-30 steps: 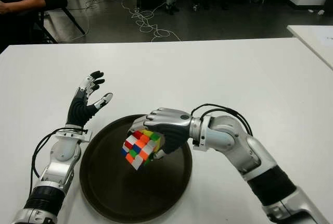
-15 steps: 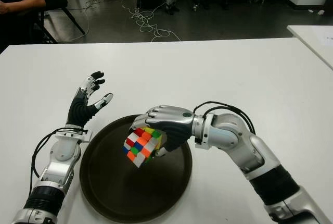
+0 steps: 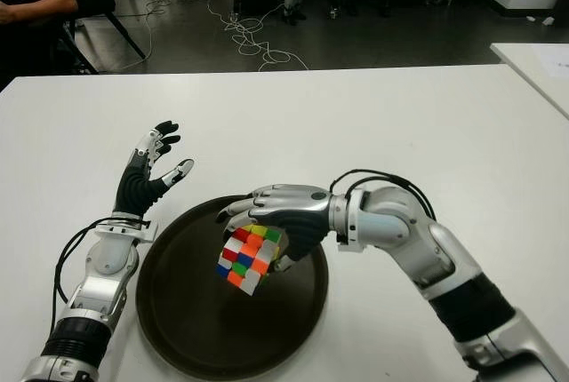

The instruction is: Pick up the Rubik's Cube and put it in the plate

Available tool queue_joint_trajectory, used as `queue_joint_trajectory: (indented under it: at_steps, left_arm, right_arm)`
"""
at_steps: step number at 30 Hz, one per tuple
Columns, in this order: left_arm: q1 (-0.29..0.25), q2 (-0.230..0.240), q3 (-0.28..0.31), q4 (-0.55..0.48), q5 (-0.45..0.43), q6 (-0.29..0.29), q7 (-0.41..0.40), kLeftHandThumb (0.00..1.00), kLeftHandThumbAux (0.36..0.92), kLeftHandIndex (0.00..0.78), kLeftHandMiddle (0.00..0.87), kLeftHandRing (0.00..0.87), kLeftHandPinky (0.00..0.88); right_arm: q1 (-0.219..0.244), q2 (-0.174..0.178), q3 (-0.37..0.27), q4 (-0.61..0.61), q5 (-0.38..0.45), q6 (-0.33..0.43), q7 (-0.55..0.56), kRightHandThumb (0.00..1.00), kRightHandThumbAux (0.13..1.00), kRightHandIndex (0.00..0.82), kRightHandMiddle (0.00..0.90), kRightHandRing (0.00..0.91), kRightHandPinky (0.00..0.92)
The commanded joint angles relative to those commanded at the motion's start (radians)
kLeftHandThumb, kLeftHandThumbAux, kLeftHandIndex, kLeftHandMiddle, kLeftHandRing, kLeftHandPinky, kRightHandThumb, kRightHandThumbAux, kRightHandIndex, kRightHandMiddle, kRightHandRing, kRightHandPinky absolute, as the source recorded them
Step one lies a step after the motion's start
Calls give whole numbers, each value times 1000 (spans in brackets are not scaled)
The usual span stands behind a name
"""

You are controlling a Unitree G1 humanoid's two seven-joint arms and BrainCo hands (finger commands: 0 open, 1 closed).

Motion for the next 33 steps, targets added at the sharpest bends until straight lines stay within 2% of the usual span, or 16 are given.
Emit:
queue_joint_trajectory:
  at_steps: [11,22,33]
  left_arm:
    - [-1,-2,1,0,-2,-6,1,89,626,89,151,140,122]
    - [2,-5,-1,-12,-10,4,-3,94,594,89,159,149,118]
    - [7,-5,-2,-28,-14,24,-9,88,596,88,160,154,122]
  right_arm:
    - [-18,0,3,15,53,3,59,0,872,9,23,12,38]
    - [-20,9,-1,35,60,-16,52,0,865,6,20,13,36]
    - [-26,10,1,42,51,-14,52,0,834,4,18,9,33]
